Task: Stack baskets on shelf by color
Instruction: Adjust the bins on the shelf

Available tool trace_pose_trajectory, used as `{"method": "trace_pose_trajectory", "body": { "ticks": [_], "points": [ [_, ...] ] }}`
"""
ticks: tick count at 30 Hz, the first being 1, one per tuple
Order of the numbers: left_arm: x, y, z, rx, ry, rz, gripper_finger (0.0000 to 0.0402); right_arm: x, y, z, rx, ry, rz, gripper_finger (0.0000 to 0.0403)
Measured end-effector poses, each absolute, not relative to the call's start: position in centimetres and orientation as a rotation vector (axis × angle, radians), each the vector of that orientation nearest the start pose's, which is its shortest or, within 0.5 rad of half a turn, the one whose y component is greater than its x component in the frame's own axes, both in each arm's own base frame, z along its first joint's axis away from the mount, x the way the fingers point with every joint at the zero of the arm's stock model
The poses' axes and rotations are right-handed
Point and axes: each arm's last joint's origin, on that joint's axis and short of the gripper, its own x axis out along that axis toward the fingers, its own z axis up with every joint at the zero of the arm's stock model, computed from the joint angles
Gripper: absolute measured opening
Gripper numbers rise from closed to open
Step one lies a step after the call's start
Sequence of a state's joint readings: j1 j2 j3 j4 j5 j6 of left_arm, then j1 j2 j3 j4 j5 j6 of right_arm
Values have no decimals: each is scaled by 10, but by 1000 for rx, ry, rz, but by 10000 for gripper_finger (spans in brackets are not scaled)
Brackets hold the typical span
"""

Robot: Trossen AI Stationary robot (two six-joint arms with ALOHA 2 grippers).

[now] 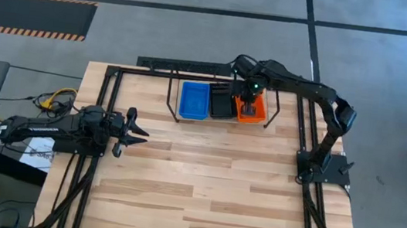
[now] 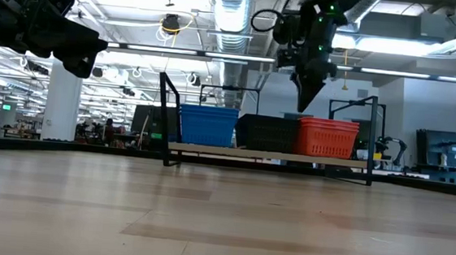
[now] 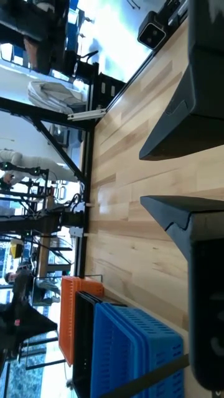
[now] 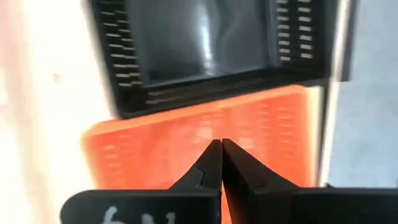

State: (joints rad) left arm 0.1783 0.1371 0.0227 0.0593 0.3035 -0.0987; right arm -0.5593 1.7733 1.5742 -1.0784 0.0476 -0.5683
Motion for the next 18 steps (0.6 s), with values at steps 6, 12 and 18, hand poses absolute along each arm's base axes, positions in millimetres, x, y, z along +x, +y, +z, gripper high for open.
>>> {"method": "trace_pose_trajectory", "body": {
  "ticks": [6, 12, 18],
  "points": [
    [104, 10, 166, -111, 60, -123, 89, 309, -149, 285, -113, 1386, -54, 28],
    [104, 10, 166, -112, 60, -123, 89, 317, -94, 297, -162, 1375, 59, 27],
    [104, 10, 166, -113, 61, -125, 89, 312, -64, 288, -138, 1355, 60, 28]
  ]
}}
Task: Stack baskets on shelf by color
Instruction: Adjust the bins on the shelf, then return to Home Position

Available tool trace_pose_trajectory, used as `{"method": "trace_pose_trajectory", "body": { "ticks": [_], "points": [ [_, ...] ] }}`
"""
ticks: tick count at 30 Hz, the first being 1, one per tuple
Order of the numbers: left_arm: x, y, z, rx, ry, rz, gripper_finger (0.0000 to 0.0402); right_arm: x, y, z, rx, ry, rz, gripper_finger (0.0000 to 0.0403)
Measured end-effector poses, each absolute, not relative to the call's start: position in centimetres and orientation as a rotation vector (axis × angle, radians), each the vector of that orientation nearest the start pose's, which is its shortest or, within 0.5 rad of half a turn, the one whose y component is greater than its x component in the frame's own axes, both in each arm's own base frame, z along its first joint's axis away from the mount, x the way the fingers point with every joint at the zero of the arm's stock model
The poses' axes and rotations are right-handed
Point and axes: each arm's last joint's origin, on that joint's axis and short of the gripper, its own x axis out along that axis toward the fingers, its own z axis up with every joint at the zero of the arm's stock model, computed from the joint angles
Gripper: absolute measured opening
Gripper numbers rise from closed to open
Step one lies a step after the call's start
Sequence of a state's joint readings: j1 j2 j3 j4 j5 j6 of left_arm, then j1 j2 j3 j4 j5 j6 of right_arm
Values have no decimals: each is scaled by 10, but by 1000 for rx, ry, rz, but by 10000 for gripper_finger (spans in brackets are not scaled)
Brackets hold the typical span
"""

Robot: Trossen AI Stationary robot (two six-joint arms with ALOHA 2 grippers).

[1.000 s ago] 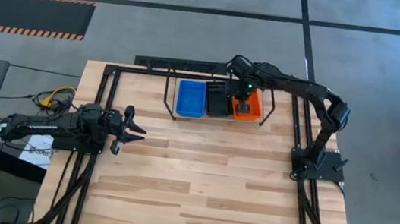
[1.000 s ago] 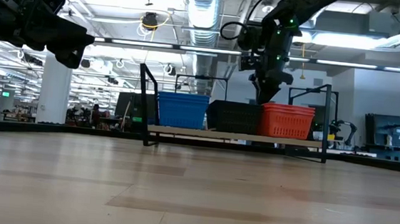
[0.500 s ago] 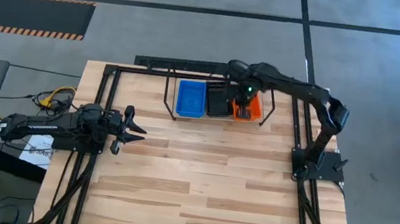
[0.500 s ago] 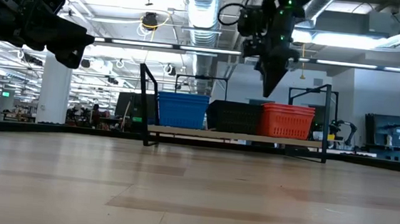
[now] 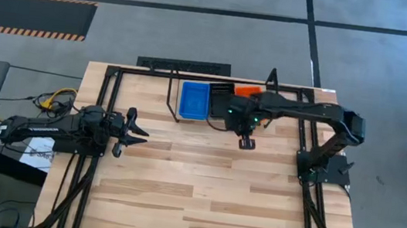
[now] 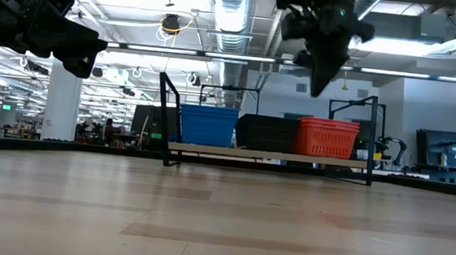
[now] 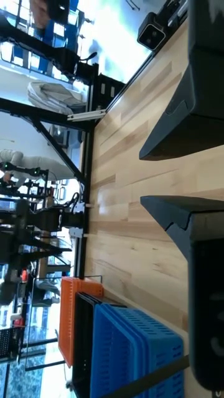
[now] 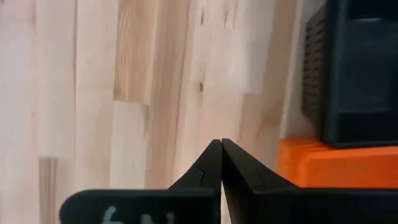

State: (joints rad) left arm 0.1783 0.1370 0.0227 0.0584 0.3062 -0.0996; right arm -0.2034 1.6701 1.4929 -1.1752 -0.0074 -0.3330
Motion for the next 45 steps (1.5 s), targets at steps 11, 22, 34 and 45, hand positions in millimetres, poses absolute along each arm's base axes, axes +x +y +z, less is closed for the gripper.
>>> {"method": "trace_pose_trajectory", "body": {
  "ticks": [11, 22, 34, 45],
  "points": [
    [104, 10, 166, -109, 61, -125, 89, 265, -73, 244, -126, 1215, -6, 29],
    [104, 10, 166, -108, 60, -124, 89, 256, -98, 228, -93, 1268, -37, 28],
    [104, 10, 166, -116, 64, -122, 89, 257, -117, 223, -130, 1238, -47, 29],
    [104, 10, 165, -132, 69, -129, 89, 249, -108, 248, -2, 1082, -9, 28]
  ]
}}
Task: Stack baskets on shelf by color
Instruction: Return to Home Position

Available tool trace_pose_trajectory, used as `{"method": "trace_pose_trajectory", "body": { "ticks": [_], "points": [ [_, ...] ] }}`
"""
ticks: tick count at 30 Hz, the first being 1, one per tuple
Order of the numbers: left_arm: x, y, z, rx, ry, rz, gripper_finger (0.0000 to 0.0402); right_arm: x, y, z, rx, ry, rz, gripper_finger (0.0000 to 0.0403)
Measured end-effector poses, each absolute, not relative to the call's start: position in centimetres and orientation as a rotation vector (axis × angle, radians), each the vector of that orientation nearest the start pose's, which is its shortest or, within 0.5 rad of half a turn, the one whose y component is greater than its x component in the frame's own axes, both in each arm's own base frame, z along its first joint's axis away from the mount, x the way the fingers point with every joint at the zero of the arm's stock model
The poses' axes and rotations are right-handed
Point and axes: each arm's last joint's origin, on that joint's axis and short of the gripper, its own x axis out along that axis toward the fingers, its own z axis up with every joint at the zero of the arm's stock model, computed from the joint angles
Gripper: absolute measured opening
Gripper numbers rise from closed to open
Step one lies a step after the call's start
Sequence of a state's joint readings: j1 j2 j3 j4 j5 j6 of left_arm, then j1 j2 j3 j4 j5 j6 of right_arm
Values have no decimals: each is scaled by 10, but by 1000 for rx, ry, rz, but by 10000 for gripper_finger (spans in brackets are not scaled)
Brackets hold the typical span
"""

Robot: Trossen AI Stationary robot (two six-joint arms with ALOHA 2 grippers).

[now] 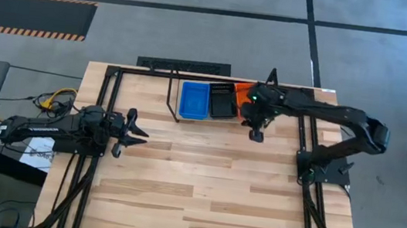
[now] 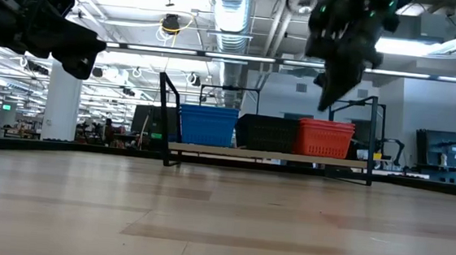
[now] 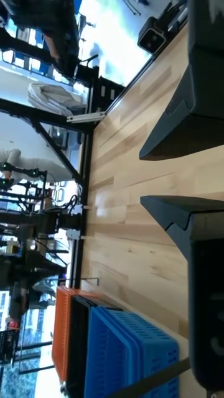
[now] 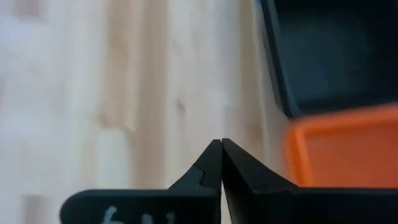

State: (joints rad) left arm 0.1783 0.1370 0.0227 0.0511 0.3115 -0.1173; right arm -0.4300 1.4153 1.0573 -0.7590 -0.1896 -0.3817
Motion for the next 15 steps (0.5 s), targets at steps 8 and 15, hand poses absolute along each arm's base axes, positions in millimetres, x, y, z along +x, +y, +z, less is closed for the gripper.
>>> {"method": "trace_pose_trajectory", "body": {
  "ticks": [8, 15],
  "points": [
    [104, 8, 166, -127, 61, -179, 89, 231, -60, 316, -75, 691, 70, 29],
    [104, 12, 164, -96, 73, -42, 89, 174, -27, 371, -175, 379, 77, 27]
  ]
}}
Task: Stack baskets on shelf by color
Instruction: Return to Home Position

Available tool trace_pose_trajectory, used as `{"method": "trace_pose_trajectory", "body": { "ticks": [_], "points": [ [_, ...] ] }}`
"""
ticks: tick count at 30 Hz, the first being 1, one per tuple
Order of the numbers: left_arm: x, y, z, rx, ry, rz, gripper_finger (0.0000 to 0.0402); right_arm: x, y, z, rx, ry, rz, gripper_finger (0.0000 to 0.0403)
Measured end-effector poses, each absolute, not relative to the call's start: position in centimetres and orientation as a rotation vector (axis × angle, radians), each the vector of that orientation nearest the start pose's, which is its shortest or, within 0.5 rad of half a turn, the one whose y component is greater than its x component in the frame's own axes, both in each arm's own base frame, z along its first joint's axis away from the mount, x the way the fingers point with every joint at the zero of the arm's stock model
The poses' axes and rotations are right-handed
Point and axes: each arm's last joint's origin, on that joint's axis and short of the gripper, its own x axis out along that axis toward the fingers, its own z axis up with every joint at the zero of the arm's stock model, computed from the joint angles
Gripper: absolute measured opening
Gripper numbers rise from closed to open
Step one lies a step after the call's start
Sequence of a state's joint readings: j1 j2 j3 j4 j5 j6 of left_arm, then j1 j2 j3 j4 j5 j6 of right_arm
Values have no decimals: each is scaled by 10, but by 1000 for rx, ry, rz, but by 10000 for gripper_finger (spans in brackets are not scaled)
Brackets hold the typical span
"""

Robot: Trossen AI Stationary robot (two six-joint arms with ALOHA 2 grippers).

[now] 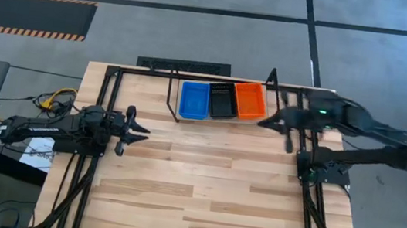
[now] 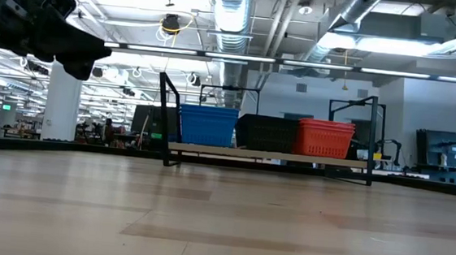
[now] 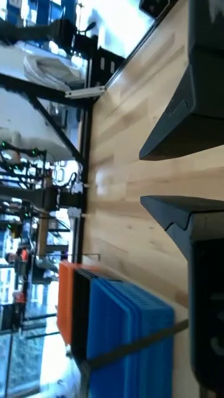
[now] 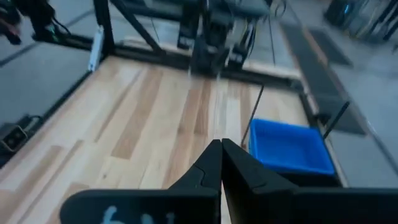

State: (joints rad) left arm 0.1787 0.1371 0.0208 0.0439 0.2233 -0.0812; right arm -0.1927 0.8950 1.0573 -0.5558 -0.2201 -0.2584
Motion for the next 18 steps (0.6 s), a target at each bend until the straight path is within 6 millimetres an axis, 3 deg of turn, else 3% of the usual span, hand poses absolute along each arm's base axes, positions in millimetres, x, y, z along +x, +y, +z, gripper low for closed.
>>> {"method": "trace_pose_trajectory", "body": {
  "ticks": [4, 6, 12, 18],
  "points": [
    [104, 11, 163, -88, 58, -73, 89, 140, -12, 385, -208, 283, 107, 28],
    [104, 11, 163, -87, 56, -74, 89, 127, -7, 380, -207, 246, 107, 28],
    [104, 11, 163, -95, 58, -74, 89, 100, 2, 327, -157, 98, 55, 27],
    [104, 11, 163, -103, 59, -74, 89, 70, 4, 290, -152, -103, 26, 28]
  ]
}}
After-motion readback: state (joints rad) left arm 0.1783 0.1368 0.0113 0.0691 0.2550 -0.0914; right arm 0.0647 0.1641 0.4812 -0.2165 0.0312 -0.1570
